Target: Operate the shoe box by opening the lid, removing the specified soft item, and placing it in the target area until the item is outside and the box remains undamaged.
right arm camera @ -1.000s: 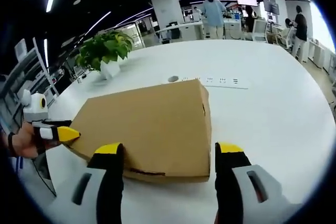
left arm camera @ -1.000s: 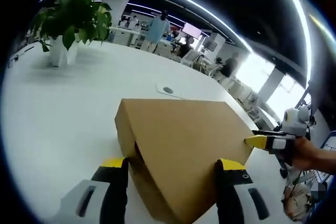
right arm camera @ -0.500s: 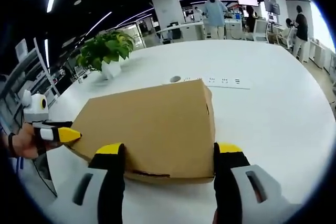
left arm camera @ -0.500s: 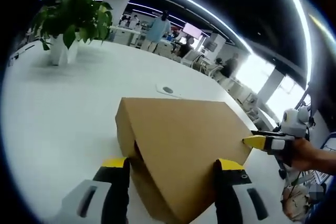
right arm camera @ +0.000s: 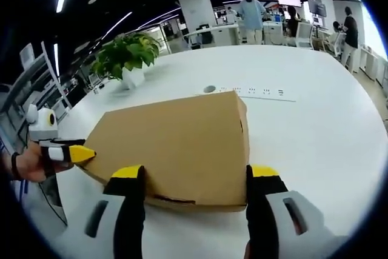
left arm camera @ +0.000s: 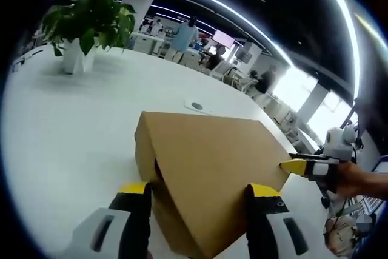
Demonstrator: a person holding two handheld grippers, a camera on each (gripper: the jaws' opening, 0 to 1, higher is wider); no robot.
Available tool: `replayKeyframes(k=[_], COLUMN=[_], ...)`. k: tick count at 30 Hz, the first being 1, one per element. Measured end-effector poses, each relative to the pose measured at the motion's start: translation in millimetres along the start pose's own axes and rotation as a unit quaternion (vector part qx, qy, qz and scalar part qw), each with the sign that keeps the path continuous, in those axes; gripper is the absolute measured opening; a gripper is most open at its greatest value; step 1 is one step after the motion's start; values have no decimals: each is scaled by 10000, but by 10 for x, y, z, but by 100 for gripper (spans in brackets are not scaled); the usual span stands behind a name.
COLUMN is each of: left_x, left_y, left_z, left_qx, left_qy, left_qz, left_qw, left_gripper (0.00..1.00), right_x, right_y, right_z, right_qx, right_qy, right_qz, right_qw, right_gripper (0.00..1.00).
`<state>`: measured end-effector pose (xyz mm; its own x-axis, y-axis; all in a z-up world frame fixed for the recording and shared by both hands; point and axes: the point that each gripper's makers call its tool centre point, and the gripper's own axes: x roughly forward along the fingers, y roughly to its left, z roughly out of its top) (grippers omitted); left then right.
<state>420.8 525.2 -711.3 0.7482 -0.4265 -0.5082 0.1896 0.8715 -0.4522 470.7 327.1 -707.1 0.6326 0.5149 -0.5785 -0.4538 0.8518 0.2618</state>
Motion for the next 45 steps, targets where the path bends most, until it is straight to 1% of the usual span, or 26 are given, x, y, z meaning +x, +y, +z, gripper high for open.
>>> replayKeyframes(k=[3,6,12,20,28,30,35,39,41,45], left_x=[-106,-216,-445,-756,-1066,-1114,-1190,-1252,-1302,-1356], left_y=[76,155,290,428,543,561,598,616,627,640], left_z=[-26,-53,-120,-238,-377,-398,-427,-457,-488,-527], left_qx=[-9,-9,-60,-140,-207,-221,-231,-209,-199,-180], left_qy=[-22,-71,-160,-210,-221,-232,-219,-185,-140,-116], left_qz=[27,55,126,231,329,347,364,346,335,318], left_qw=[10000,10000,9998,9994,9990,9989,9988,9990,9991,9993], left_gripper=[64,64,64,64,63,63,63,63,63,63], right_x=[38,47,68,66,33,21,5,-55,-97,-130], right_y=[83,236,458,774,1061,1126,1205,1281,1314,1346], right_z=[-19,-62,-142,-267,-386,-415,-452,-530,-577,-603], right_qx=[-44,-94,-152,-271,-313,-340,-342,-276,-261,-197], right_qy=[24,48,106,190,197,208,225,314,281,223], right_qz=[88,178,284,465,590,617,627,540,554,568], right_qw=[9999,9998,9994,9984,9976,9973,9972,9977,9977,9979], right_gripper=[63,62,62,61,60,60,60,60,59,57])
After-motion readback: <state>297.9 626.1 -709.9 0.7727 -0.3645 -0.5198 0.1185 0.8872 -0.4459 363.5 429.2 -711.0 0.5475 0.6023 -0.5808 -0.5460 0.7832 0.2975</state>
